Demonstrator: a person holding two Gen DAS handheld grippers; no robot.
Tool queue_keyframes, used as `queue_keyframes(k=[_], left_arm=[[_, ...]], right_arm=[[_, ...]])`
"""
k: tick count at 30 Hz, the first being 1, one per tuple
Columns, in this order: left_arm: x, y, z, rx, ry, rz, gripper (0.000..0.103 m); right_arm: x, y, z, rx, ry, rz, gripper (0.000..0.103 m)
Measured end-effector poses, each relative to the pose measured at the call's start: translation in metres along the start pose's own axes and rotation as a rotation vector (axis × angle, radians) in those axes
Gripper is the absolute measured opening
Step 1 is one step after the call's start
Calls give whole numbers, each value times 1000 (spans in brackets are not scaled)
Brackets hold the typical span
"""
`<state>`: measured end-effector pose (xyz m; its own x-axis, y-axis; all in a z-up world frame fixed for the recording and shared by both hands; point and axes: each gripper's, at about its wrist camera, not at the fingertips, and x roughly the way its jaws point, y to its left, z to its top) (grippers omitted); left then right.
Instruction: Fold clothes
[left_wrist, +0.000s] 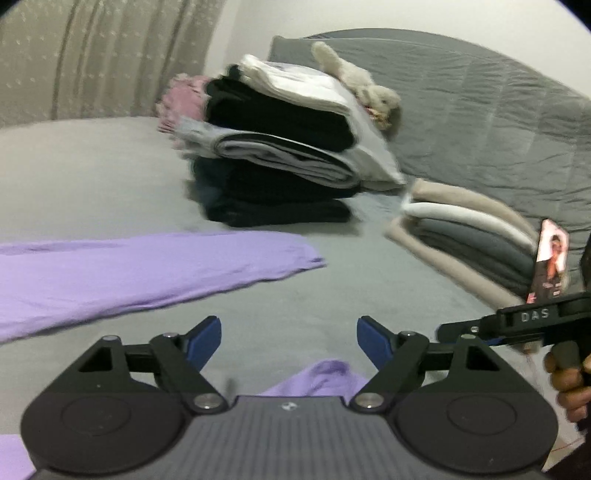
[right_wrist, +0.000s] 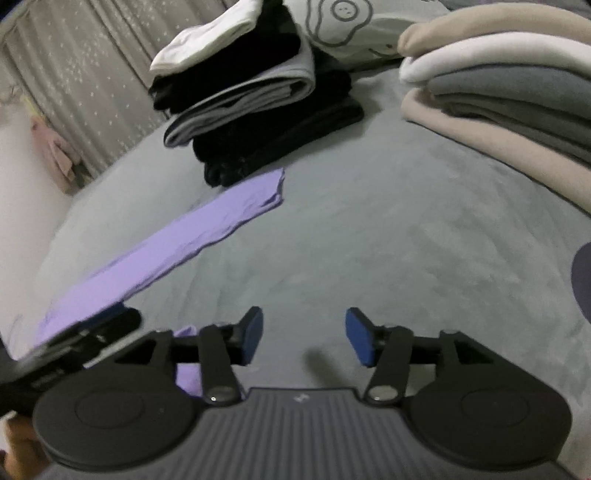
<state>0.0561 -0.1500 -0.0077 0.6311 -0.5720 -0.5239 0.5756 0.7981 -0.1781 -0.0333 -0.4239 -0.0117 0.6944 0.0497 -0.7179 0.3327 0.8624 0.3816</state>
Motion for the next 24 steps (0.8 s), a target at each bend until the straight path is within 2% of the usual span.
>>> queue_keyframes(k=[4, 9, 12, 14, 15, 21, 22, 23, 24], left_arm=[[-26, 24, 3, 11, 2, 144, 81], [-62, 71, -4, -74, 44, 320, 81], [-82, 98, -11, -141, 73, 402, 81], [-95, 114, -16, -174, 80, 439, 81], [-102, 121, -18, -186, 80, 453, 81], [-136, 157, -33, -221, 94, 548, 81], [-140, 161, -36, -227, 98, 556, 81], [-144, 164, -37, -229, 103, 564, 81], [-147, 166, -38, -229, 105, 569, 81]], right_arm=[[3, 16, -4, -98, -21, -23, 61], [12, 36, -8, -206, -15, 37, 57], [12, 57, -15, -328, -6, 97, 47], [13, 71, -22, -406, 5, 130, 36], [15, 79, -27, -445, 11, 144, 36], [46, 104, -42, -544, 86, 20, 38], [47, 106, -42, -554, 86, 14, 36], [48, 107, -41, -564, 81, 5, 20], [49, 109, -39, -573, 76, -5, 7]])
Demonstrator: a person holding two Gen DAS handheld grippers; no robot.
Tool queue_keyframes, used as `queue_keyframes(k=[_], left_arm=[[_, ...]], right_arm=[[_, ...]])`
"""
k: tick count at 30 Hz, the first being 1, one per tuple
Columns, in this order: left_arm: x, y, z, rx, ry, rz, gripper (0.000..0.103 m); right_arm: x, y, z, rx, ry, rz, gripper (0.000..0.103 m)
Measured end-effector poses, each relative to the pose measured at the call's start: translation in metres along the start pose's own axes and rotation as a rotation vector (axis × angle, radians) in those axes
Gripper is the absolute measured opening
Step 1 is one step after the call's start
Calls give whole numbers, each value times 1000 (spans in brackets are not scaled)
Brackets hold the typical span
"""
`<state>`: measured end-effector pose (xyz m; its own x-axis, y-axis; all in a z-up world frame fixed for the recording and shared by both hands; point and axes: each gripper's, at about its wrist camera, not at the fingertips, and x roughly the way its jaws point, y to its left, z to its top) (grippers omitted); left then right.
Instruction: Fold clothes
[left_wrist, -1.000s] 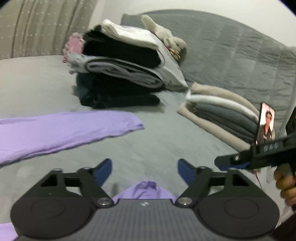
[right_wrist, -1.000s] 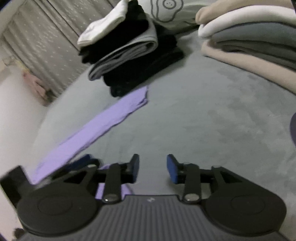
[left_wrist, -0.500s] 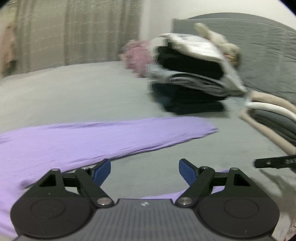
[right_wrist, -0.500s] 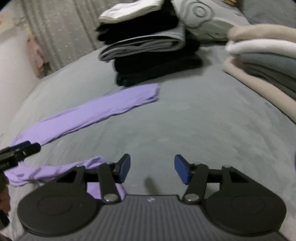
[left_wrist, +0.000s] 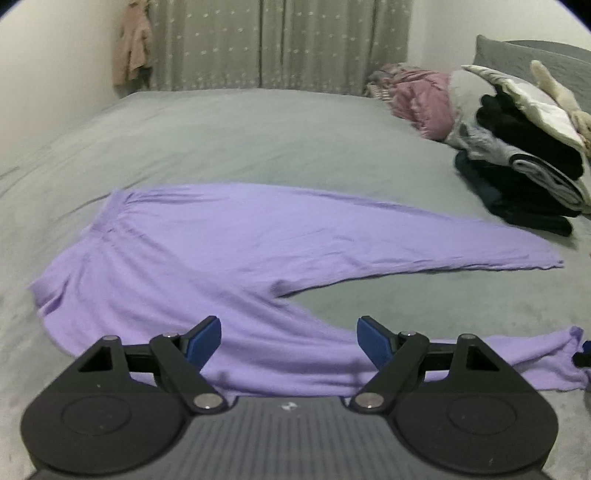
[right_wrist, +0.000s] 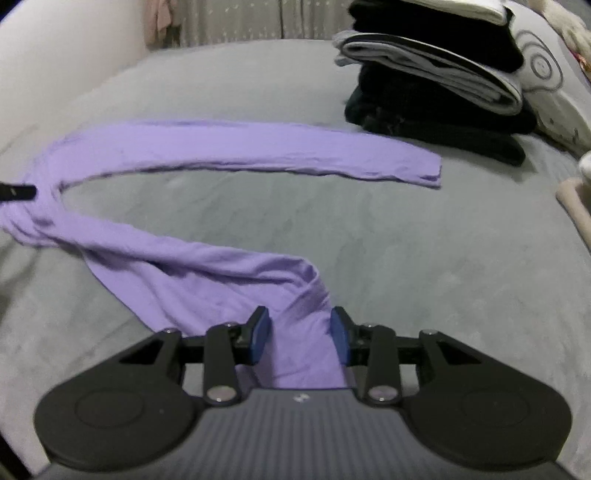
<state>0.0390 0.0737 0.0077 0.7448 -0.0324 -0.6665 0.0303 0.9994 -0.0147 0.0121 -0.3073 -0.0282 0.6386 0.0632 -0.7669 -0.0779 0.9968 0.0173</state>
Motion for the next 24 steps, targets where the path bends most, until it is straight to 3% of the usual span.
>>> queue_keyframes(k=[1, 8, 12, 18, 21, 22, 24], left_arm=[[-3, 7, -1, 4, 1, 14, 81], [-10, 27, -6, -2, 17, 42, 81], [-3, 28, -8, -1, 40, 53, 81], [4, 30, -11, -3, 37, 96, 81], [2, 46, -10, -32, 31, 123, 81], [0, 56, -9, -58, 29, 139, 81], [-5, 79, -10, -115, 20, 175, 81]], right_arm=[[-2, -2, 2, 11, -10, -6, 1], [-24, -27, 9, 141, -125, -112, 1], [-22, -41, 10, 216, -114, -162, 0], [-4, -34, 13, 203, -125, -215, 1], [8, -31, 13, 177, -119, -251, 18], [11, -32, 13, 176, -119, -259, 30], [7, -36, 12, 168, -134, -288, 34]])
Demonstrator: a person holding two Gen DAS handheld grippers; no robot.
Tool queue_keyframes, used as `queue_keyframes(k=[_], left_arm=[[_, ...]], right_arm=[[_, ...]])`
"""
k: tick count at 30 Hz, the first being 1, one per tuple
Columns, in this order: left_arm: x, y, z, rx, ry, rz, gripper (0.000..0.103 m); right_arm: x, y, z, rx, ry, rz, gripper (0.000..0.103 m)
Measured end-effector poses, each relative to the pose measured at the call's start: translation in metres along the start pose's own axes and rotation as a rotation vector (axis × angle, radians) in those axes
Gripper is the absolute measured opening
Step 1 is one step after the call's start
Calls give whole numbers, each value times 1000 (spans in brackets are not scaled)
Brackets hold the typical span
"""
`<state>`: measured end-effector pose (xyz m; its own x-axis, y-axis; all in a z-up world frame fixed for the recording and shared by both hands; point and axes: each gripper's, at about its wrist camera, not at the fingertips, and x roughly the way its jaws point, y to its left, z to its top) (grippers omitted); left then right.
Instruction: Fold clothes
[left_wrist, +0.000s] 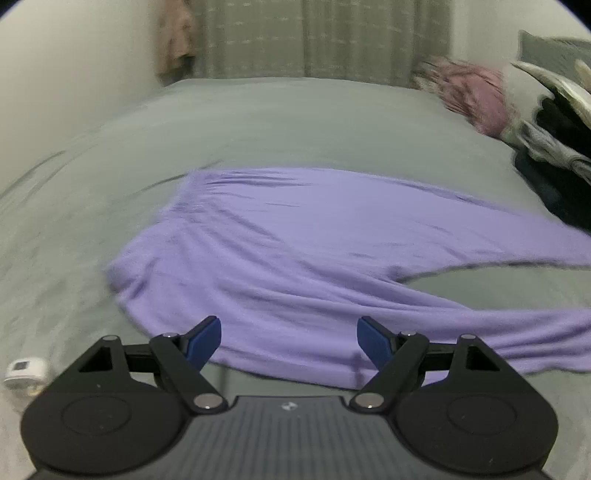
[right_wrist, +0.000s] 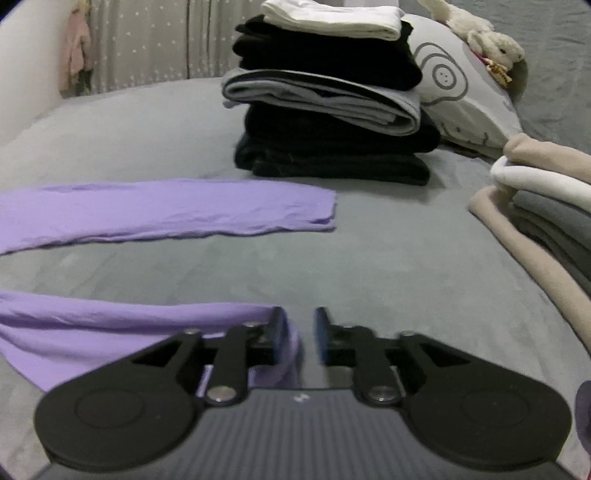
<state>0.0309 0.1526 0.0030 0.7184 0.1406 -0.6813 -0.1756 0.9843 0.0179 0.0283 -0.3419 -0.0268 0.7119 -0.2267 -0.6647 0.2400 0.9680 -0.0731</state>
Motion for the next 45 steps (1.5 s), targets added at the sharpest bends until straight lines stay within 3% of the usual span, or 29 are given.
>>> queue_keyframes(k=[4, 8, 12, 14, 17, 25, 28, 29, 30, 31, 32, 33, 37, 42, 45], left_arm=[[2, 54, 0, -153, 8, 92, 81], [8, 96, -7, -274, 30, 141, 81], [9, 123, -12, -394, 32, 113, 79], [11, 140, -15, -496, 19, 55, 74], [13, 149, -16, -570, 10, 3, 72], [25, 131, -4, -473, -37, 7, 65], [34, 122, 0, -450, -36, -5, 58], [36, 120, 0, -444, -40, 1, 51], [38, 120, 0, -442, -43, 11, 36], [40, 121, 0, -440, -45, 21, 30], [41, 121, 0, -442, -46, 25, 13], [42, 124, -1, -456, -51, 34, 5], [38, 140, -3, -556, -69, 20, 3], [24, 146, 2, -531, -120, 65, 0], [24, 150, 3, -498, -115, 64, 1]], right_arm=[[-16, 0, -1, -39, -39, 50, 42], [-40, 32, -16, -216, -64, 242, 43], [-56, 73, -37, -433, -82, 412, 40], [-59, 86, -42, -488, -87, 460, 40], [-61, 107, -48, -556, -94, 534, 39], [-53, 145, -50, -605, -108, 593, 32], [-47, 157, -48, -612, -120, 592, 30], [-46, 161, -48, -615, -124, 596, 26], [-46, 164, -49, -619, -128, 599, 22], [-45, 167, -49, -622, -131, 603, 12], [-46, 169, -48, -634, -131, 607, 5], [-46, 171, -48, -645, -130, 611, 3], [-54, 169, -45, -647, -121, 632, 0], [-72, 152, -39, -579, -127, 715, 0], [-76, 155, -43, -606, -159, 671, 5]])
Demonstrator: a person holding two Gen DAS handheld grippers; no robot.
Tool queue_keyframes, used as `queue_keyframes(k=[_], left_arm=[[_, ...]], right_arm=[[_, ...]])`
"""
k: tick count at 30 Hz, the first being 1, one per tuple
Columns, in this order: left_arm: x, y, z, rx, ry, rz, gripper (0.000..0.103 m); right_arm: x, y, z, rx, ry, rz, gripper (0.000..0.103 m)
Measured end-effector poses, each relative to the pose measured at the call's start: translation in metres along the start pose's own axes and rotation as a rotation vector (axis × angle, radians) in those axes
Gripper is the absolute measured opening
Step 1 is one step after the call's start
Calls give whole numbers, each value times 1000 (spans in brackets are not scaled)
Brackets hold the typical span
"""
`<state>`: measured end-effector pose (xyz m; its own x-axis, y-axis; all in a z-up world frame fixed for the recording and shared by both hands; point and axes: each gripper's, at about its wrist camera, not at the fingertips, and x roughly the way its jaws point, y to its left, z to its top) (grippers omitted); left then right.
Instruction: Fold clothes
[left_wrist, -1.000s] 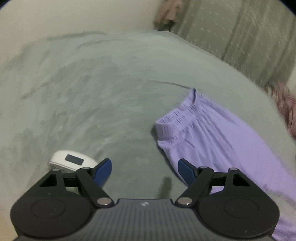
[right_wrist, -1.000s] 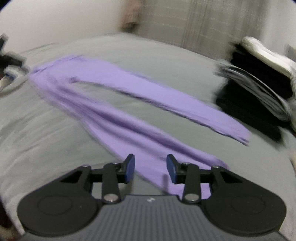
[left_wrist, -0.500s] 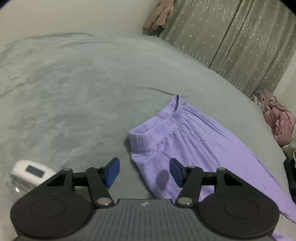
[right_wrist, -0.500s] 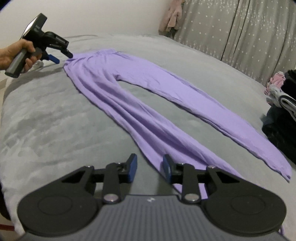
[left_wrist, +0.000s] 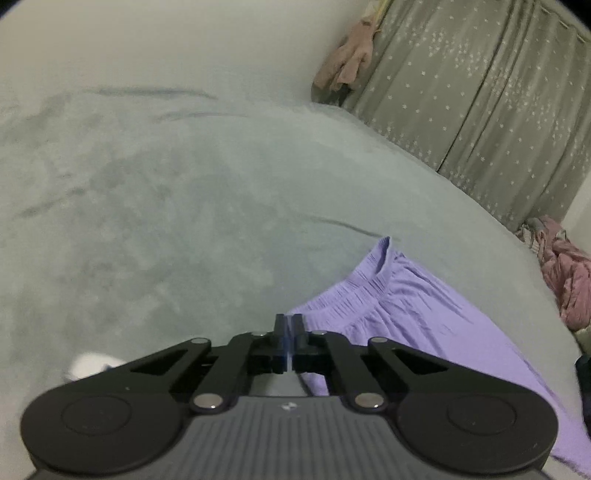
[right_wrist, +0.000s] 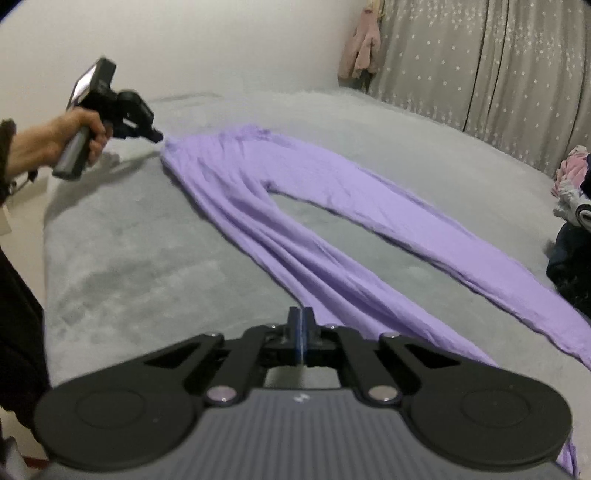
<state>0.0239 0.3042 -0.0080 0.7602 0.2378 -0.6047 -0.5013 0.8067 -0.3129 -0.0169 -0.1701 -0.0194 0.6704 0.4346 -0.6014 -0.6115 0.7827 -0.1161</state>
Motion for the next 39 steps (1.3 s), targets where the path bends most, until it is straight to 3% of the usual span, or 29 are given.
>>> queue_keyframes(k=[2, 3, 5, 6, 8, 11, 12, 14, 16, 18, 22, 28, 34, 37, 38, 39], left_arm=[[6, 3, -3, -14, 64, -10, 3], [7, 4, -5, -28, 97, -26, 4], [6, 3, -7, -34, 139, -60, 12], [6, 1, -8, -28, 149, -71, 26], [7, -7, -11, 5, 151, -85, 40], [12, -16, -14, 39, 149, -83, 48], [13, -17, -15, 39, 143, -76, 48], [15, -20, -16, 38, 130, -62, 46], [19, -24, -20, 44, 110, -42, 42], [22, -28, -22, 60, 92, -12, 10], [21, -22, -19, 20, 82, 3, 1], [10, -17, -10, -1, 66, 14, 0], [4, -19, -5, 24, 134, -3, 2], [4, -22, -6, 37, 180, -30, 15], [6, -22, -7, 39, 184, -28, 27], [7, -22, -8, 41, 188, -26, 33]], right_arm=[[8, 5, -3, -39, 30, -36, 32], [10, 6, -3, -47, 38, -38, 33], [21, 10, -6, -90, 65, -50, 32], [25, 10, -6, -97, 69, -54, 30], [33, 8, -3, -80, 68, -57, 27], [45, 5, -2, -67, 62, -69, 22], [47, 4, -2, -67, 59, -72, 21], [52, 5, 0, -75, 56, -69, 7], [55, 8, 2, -89, 60, -63, 1], [56, 9, 6, -89, 74, -48, 1], [40, -1, 12, -18, 59, 27, 1], [14, -2, 16, 38, 17, 151, 1], [-1, -8, 18, 104, -4, 256, 1], [4, -1, 15, 35, 55, 253, 1], [10, 4, 12, 3, 99, 247, 1], [17, 9, 9, -23, 130, 235, 5]])
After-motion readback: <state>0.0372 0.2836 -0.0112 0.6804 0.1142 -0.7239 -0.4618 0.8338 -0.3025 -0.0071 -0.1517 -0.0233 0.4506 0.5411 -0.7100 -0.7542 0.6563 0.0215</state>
